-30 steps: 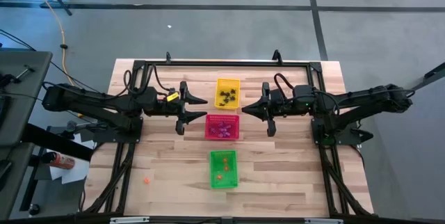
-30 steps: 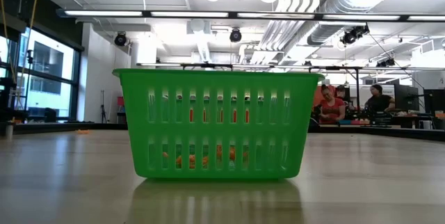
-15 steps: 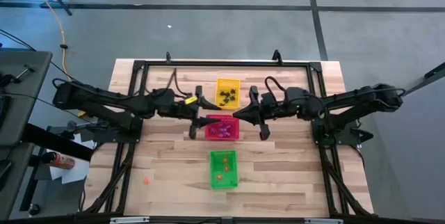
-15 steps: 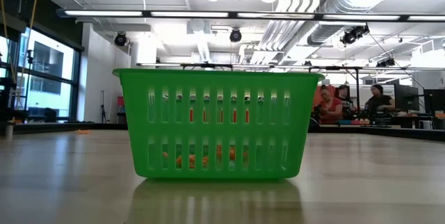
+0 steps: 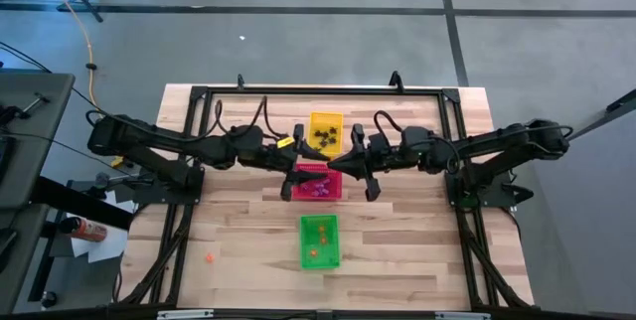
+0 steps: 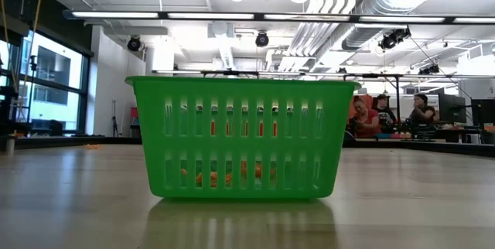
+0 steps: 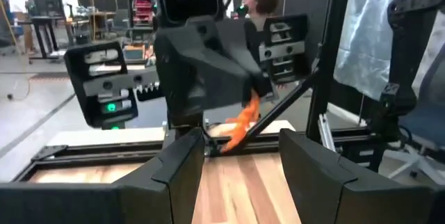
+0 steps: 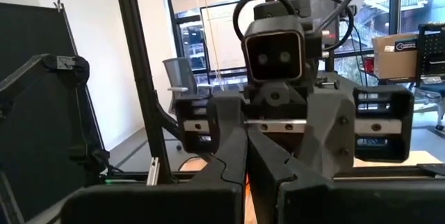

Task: Sort Halloween decoration
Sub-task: Put the orange spider toy into the green bin

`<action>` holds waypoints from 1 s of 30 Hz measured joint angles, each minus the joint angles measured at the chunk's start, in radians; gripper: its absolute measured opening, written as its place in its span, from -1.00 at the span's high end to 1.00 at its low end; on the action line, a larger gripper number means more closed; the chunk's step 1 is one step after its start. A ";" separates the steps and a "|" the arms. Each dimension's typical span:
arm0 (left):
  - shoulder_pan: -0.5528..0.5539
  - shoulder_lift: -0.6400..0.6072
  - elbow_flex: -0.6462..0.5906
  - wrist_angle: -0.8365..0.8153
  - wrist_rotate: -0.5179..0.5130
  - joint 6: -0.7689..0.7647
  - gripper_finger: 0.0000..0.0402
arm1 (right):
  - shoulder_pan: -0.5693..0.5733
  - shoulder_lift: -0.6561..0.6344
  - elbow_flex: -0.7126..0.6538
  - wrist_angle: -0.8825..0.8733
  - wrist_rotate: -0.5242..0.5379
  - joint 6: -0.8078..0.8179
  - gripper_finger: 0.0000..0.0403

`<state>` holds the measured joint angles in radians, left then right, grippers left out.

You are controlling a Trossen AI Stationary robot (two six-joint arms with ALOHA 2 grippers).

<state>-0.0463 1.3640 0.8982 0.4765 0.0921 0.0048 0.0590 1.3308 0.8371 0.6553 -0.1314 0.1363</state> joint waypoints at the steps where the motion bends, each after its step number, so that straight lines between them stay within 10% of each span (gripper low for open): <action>1: 0.000 0.000 0.000 0.003 0.000 0.000 0.12 | -0.002 0.000 0.000 -0.003 0.000 0.003 1.00; 15: 0.001 0.000 0.000 0.002 0.001 0.007 0.17 | -0.009 0.000 0.000 0.001 -0.012 0.021 1.00; 30: 0.002 0.046 -0.001 0.068 0.003 0.008 0.79 | -0.009 0.000 0.000 0.000 -0.034 0.023 1.00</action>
<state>-0.0445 1.4097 0.8970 0.5449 0.0952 0.0124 0.0502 1.3304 0.8371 0.6548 -0.1654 0.1589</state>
